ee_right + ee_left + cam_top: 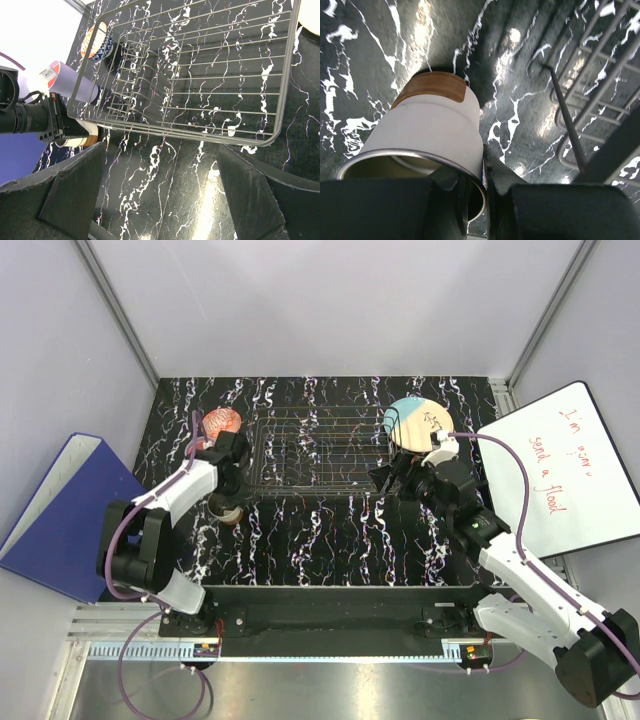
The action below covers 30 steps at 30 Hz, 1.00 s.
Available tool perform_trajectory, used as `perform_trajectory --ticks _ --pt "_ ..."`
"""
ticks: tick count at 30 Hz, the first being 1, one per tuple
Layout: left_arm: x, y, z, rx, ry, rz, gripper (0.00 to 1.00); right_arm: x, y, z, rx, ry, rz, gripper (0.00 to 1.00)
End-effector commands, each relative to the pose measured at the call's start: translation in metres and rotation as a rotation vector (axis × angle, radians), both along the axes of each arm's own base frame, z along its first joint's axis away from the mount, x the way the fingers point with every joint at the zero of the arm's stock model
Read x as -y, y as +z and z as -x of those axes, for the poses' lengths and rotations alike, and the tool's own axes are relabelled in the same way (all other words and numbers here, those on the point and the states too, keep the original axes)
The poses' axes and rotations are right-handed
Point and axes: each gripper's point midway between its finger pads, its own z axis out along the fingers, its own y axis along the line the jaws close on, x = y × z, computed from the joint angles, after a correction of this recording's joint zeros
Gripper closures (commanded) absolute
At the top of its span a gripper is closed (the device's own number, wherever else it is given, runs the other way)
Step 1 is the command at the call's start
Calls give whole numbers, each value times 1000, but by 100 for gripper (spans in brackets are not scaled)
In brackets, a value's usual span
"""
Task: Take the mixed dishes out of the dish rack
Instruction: Place the cup at the center of the board, then reset both arms
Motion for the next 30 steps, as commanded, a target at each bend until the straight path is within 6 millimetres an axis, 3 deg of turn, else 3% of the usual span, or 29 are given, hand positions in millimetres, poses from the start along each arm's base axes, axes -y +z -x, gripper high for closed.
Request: perform_trajectory --ticks 1,4,11,16,22,23,27,30 --pt "0 2 -20 42 4 21 100 -4 7 -4 36 3 -23 0" --pt "0 9 -20 61 3 26 100 -6 4 -5 22 7 -28 0" --pt "-8 32 -16 128 10 3 66 -11 3 -7 15 17 -41 0" --pt "-12 61 -13 194 43 3 57 -12 4 -9 15 18 -49 0" --pt "-12 105 -2 315 54 25 51 -9 14 -8 38 19 -26 0" --pt "-8 121 0 368 40 37 50 -9 19 -9 47 17 -25 0" --pt "3 161 13 495 -32 -34 32 -3 22 -7 50 16 23 0" --pt "18 180 23 561 -86 -38 27 0 25 -7 51 12 59 0"
